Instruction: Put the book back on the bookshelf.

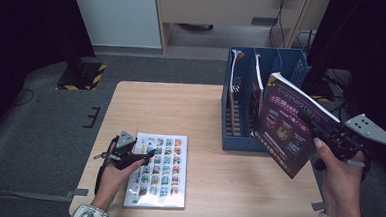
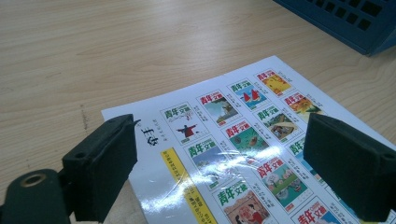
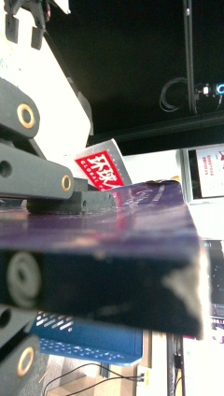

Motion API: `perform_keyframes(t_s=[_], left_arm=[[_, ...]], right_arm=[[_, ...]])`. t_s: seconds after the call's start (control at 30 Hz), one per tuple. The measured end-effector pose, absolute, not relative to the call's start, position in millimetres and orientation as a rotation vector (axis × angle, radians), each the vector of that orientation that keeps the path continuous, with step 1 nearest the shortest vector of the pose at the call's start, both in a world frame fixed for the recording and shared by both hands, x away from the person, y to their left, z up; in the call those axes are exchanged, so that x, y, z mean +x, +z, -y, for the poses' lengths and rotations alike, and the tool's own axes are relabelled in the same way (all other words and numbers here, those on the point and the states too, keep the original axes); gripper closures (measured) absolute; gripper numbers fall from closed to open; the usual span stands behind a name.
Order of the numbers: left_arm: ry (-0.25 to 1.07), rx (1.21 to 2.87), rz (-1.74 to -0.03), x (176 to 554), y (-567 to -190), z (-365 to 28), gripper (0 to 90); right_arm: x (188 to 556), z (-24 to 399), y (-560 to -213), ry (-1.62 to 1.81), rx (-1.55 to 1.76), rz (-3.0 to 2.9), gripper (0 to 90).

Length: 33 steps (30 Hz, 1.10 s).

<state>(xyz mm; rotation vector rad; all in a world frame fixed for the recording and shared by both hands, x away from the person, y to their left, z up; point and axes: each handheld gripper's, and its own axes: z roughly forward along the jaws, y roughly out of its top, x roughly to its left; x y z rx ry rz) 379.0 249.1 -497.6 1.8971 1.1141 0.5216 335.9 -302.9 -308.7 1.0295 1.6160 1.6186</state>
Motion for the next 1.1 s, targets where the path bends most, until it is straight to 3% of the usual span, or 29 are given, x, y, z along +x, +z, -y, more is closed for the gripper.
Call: perform_keyframes(t_s=[0.43,1.1], left_arm=[[0.531,1.890,-1.130,379,-497,-252,9.4],[0.534,1.890,-1.127,379,-497,-252,9.5]], right_arm=[[349,307,-300,1.550,1.070,-1.571,84.0],[422,277,-296,1.333,1.129,-1.515,83.9]])
